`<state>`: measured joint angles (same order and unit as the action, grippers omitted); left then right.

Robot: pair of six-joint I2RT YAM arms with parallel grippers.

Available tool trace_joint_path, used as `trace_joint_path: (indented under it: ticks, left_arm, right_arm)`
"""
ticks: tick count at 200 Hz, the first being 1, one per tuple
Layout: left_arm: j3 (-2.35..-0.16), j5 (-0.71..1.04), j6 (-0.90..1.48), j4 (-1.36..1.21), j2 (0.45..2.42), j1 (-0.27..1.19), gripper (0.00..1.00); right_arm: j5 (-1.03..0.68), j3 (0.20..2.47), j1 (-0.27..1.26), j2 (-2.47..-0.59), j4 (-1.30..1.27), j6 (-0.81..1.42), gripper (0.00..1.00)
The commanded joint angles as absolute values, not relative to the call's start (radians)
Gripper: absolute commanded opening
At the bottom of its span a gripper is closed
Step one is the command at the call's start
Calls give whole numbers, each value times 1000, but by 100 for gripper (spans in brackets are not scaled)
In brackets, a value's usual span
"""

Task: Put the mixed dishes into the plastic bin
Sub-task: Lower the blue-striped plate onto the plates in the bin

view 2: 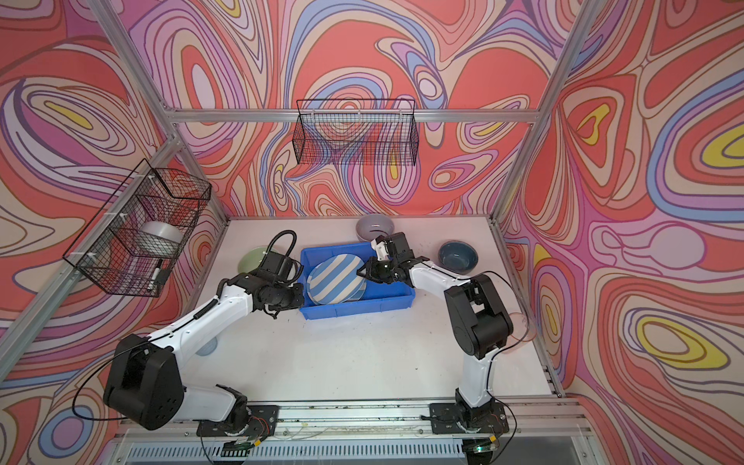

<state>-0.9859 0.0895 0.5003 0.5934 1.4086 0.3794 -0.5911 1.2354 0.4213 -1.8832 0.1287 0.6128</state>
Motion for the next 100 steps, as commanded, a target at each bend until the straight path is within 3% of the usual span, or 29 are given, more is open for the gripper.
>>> trace_joint_path:
  ticks: [1, 100]
  left_arm:
    - [-1012, 103, 491, 595, 1411, 376, 24]
    - [-1014, 120, 506, 587, 1418, 375, 24]
  right_arm:
    - [-570, 1257, 433, -1891, 147, 582, 27]
    - [-398, 1328, 480, -1913, 322, 492, 43]
